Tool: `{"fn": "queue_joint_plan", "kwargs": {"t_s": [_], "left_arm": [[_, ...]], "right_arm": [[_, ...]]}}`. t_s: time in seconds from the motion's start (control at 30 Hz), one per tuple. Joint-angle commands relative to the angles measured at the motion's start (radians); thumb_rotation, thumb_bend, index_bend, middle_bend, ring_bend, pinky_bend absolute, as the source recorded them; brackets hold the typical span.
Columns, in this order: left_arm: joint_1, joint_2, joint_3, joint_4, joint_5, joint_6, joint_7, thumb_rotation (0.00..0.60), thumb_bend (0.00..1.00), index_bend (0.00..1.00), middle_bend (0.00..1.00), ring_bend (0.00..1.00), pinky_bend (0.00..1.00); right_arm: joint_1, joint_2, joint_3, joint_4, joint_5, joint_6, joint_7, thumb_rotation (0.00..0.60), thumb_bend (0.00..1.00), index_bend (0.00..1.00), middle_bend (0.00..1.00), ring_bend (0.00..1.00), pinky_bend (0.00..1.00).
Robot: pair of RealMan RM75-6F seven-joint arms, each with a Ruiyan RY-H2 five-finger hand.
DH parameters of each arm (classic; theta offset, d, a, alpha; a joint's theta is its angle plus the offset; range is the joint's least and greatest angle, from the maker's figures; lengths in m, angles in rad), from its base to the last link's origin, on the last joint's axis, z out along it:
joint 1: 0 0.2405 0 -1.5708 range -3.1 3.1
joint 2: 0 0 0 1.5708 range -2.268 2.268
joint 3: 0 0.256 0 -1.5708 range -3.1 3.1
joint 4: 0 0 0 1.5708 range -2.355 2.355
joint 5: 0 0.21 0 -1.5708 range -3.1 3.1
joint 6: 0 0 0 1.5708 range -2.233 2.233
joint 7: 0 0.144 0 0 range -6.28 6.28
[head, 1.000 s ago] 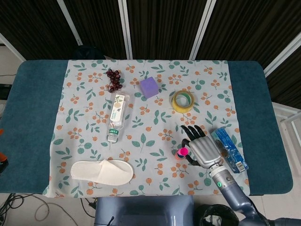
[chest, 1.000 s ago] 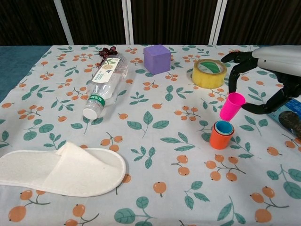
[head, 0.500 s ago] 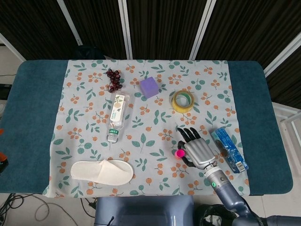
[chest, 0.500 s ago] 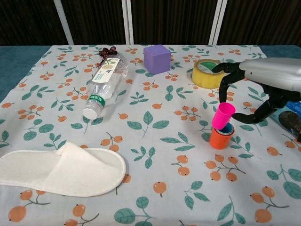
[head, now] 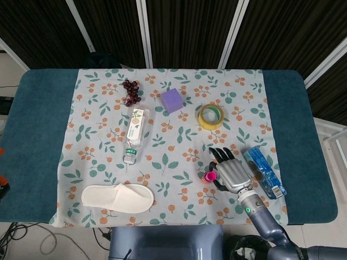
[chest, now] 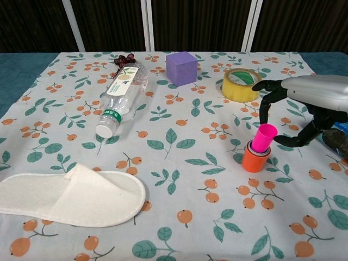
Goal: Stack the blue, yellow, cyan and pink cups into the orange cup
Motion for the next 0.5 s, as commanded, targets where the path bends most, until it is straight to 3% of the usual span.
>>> {"fn": "queue_joint_plan", "kwargs": {"t_s": [0.03, 0.2, 0.37, 0.5], "left_arm": [[0.000, 0.000, 0.000, 0.000, 0.000, 0.001, 0.000, 0.600, 0.81, 0.16, 0.03, 0.02, 0.08], [0.000, 0.000, 0.000, 0.000, -0.001, 0.000, 0.000, 0.600, 0.81, 0.16, 0.03, 0.02, 0.08], [0.000, 0.000, -0.001, 0.001, -0.002, 0.001, -0.004, 0.600, 0.81, 0.16, 0.03, 0.02, 0.08], [0.001, 0.001, -0.001, 0.003, -0.004, 0.000, -0.005, 0.600, 0.81, 0.16, 0.03, 0.02, 0.08]], "right_arm": [[0.000, -0.003, -0.005, 0.006, -0.001, -0.007, 0.005, 0.600, 0.46, 0.43, 0.00, 0.00, 0.06], [0.006, 0.003, -0.019, 0.011, 0.007, -0.021, -0.016, 0.600, 0.43, 0.04, 0.00, 0.00, 0.06], [0.005, 0.023, -0.024, -0.018, 0.020, 0.003, -0.057, 0.600, 0.40, 0.00, 0.00, 0.00, 0.06], [-0.047, 0.045, -0.021, -0.039, -0.074, 0.115, -0.019, 0.600, 0.40, 0.00, 0.00, 0.00, 0.05]]}}
